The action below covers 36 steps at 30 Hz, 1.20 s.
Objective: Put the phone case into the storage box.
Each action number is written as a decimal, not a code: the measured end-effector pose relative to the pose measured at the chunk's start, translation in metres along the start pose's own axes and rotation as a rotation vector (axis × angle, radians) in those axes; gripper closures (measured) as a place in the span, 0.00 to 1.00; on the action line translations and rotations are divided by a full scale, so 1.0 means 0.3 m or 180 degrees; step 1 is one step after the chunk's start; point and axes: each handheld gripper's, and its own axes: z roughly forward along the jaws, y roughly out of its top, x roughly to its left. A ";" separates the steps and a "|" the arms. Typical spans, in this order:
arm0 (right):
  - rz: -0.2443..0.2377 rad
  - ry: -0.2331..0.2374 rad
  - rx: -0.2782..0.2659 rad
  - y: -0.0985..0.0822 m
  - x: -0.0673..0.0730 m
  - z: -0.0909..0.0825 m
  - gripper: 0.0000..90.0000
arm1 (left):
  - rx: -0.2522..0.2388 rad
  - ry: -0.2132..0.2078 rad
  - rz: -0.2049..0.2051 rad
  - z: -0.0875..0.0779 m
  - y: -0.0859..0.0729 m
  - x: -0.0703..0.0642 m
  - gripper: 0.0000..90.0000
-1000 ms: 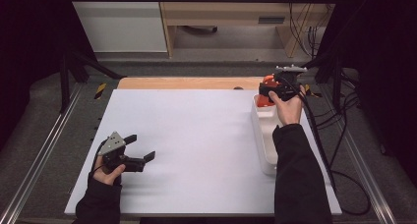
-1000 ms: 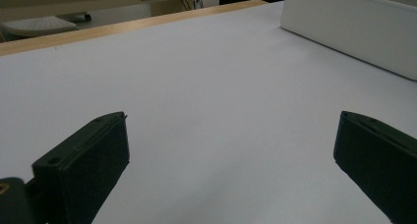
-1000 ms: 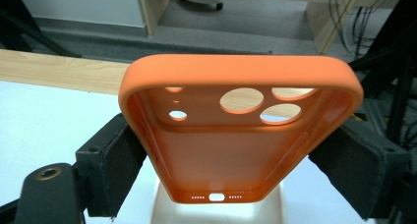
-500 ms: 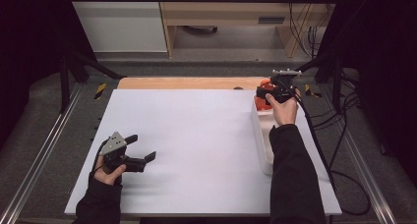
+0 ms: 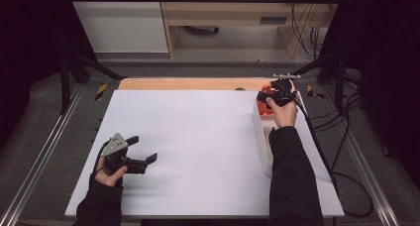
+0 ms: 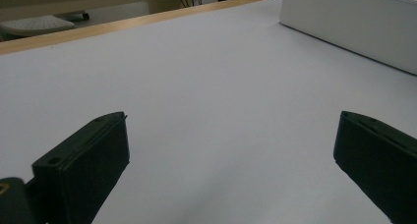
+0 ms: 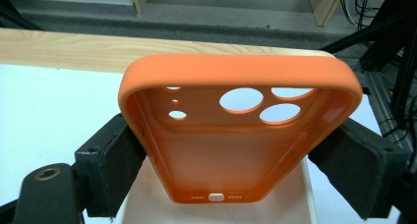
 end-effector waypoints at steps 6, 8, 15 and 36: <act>-0.0020 -0.0008 0.0011 -0.007 0.011 0.016 0.17 | 0.0008 -0.0003 0.0012 0.002 -0.001 -0.001 0.00; -0.0030 -0.0006 0.0034 -0.011 0.014 0.022 0.17 | 0.0010 -0.0004 0.0014 0.002 -0.001 -0.001 0.00; -0.0034 -0.0021 0.0027 -0.018 0.018 0.032 0.17 | 0.0014 -0.0002 0.0017 0.003 -0.001 -0.001 0.00; -0.0102 0.0028 -0.0017 -0.016 0.017 0.028 0.01 | 0.0026 -0.0005 0.0024 0.005 -0.002 -0.001 0.00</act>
